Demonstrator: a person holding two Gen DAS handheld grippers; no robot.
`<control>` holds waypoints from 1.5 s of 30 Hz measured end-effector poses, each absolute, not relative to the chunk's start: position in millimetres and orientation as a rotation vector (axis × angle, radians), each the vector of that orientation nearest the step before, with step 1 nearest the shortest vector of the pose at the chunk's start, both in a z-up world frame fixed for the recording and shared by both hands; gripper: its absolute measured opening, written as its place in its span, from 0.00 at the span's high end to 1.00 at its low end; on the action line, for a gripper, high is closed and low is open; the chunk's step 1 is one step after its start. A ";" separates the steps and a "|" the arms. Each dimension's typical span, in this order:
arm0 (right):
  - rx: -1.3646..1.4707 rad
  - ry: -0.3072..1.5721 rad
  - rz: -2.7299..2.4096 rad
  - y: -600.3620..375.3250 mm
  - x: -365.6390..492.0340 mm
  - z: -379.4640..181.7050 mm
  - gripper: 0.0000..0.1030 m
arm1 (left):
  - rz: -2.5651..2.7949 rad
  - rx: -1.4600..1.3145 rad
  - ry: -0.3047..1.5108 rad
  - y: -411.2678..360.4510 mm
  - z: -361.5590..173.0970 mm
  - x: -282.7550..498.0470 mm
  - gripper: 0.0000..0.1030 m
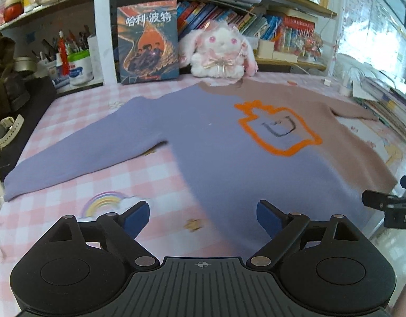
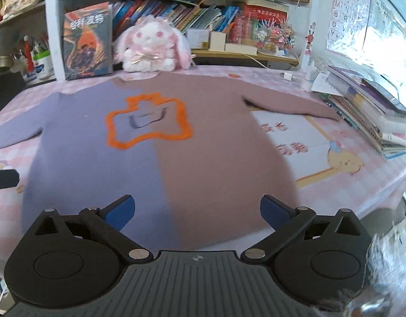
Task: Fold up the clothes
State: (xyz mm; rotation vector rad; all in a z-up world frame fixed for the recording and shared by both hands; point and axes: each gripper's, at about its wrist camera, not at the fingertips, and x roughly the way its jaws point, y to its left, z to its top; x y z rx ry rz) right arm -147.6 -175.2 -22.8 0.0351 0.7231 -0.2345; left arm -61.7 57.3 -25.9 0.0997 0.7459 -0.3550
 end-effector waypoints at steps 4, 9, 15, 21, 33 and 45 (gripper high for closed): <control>0.023 0.733 -0.265 -146.8 -149.4 -21.8 0.01 | -0.367 0.082 0.755 83.7 -27.1 -55.8 0.12; 0.010 0.731 -0.303 -129.3 -145.2 -17.0 0.00 | -0.335 0.020 0.731 117.0 -26.5 -44.8 0.12; -0.020 0.725 -0.290 -109.7 -136.3 -13.0 0.00 | -0.146 -0.073 0.693 182.3 -25.3 -19.7 0.12; -0.046 0.749 -0.287 -102.1 -129.1 -13.7 0.00 | 0.029 -0.146 0.673 241.9 -34.5 -0.9 0.12; -0.060 0.763 -0.346 -106.3 -131.4 -9.3 0.00 | 0.111 -0.563 0.680 297.9 -58.7 36.6 0.44; -0.049 0.754 -0.392 -113.3 -135.8 -6.7 0.00 | -0.020 -0.734 0.694 269.2 -67.6 52.6 0.45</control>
